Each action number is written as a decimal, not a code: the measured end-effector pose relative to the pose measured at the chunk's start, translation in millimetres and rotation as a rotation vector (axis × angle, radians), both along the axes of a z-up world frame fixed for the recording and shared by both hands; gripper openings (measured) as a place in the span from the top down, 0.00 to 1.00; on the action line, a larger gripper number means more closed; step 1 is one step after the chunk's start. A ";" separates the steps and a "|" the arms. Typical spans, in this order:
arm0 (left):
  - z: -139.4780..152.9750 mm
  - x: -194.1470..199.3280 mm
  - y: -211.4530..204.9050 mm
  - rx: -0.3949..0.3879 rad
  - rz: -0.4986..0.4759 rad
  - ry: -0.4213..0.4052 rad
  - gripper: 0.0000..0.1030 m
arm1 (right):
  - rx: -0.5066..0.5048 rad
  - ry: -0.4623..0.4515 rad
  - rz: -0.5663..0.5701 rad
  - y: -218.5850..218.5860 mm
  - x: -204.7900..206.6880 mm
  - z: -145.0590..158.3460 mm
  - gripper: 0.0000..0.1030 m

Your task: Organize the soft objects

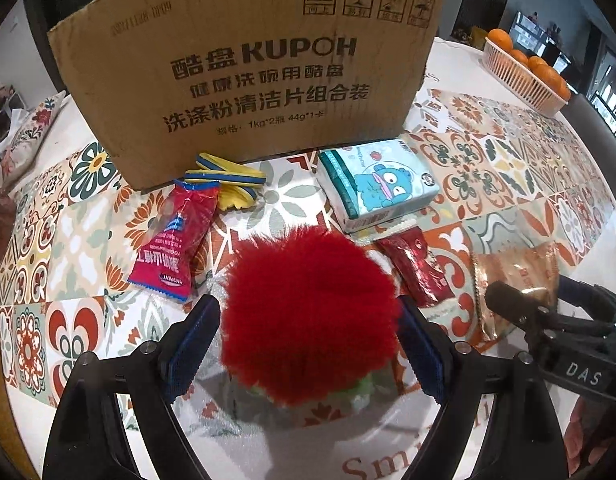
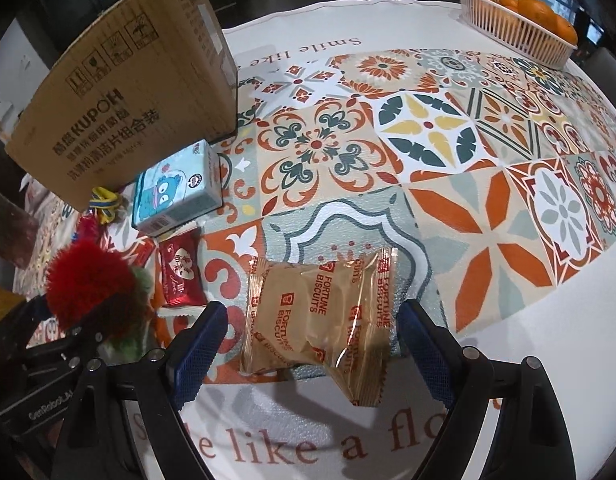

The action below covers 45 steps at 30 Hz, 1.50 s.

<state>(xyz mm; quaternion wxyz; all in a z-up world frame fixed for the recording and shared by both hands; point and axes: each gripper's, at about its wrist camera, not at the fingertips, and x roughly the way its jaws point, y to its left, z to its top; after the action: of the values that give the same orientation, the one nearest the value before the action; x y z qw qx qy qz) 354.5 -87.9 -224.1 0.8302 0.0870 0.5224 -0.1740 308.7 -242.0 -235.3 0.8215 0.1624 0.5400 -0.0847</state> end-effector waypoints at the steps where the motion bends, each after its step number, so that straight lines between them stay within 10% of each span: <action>1: -1.5 1.6 -0.2 0.000 0.004 0.000 0.15 | -0.002 -0.001 -0.001 -0.3 0.7 -0.6 0.14; 8: -11.9 8.2 -1.6 -0.001 0.024 0.026 0.33 | -0.020 0.000 0.000 -1.7 5.2 -3.1 0.17; 22: -7.4 -2.4 1.1 -0.079 0.022 0.031 0.64 | -0.038 -0.043 0.045 2.8 0.6 3.1 0.53; 45: 44.4 -25.0 16.9 -0.138 0.057 -0.083 0.65 | 0.001 -0.143 0.076 15.1 -13.3 40.4 0.55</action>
<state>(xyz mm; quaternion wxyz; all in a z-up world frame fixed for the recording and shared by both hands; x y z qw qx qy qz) 329.5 -71.0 -179.7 0.8599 0.0216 0.4763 -0.1821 295.4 -226.9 -194.9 0.8606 0.1477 0.4857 -0.0412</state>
